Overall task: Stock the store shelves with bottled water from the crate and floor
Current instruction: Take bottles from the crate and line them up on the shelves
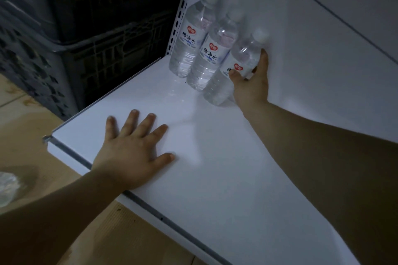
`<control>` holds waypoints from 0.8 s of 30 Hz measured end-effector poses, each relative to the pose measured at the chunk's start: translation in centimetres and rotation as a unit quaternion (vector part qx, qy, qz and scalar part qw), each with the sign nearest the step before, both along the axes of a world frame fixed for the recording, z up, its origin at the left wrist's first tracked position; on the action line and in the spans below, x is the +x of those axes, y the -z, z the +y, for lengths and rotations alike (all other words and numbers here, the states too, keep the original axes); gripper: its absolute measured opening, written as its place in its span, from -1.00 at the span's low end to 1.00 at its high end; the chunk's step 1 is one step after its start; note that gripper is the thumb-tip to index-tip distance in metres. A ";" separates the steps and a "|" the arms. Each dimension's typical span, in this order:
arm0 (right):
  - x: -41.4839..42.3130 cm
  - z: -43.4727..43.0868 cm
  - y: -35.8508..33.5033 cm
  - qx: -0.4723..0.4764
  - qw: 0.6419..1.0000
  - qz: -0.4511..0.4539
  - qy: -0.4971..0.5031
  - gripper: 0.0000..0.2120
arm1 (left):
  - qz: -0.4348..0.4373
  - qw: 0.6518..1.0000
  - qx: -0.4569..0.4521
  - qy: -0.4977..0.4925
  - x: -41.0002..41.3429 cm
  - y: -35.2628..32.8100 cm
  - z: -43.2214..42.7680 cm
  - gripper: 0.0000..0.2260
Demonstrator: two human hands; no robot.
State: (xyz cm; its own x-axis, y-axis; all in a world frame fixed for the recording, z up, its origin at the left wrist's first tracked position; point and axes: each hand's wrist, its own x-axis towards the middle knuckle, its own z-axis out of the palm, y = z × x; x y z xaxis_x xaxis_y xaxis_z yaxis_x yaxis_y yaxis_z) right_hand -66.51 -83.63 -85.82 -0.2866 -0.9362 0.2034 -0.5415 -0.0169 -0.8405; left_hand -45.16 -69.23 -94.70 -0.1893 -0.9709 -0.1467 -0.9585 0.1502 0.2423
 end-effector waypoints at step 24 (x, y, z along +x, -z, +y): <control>-5.3 16.2 -9.0 0.325 0.911 0.238 -0.084 -0.25 | 0.022 0.987 0.162 -0.003 0.0 -4.9 1.1 -0.32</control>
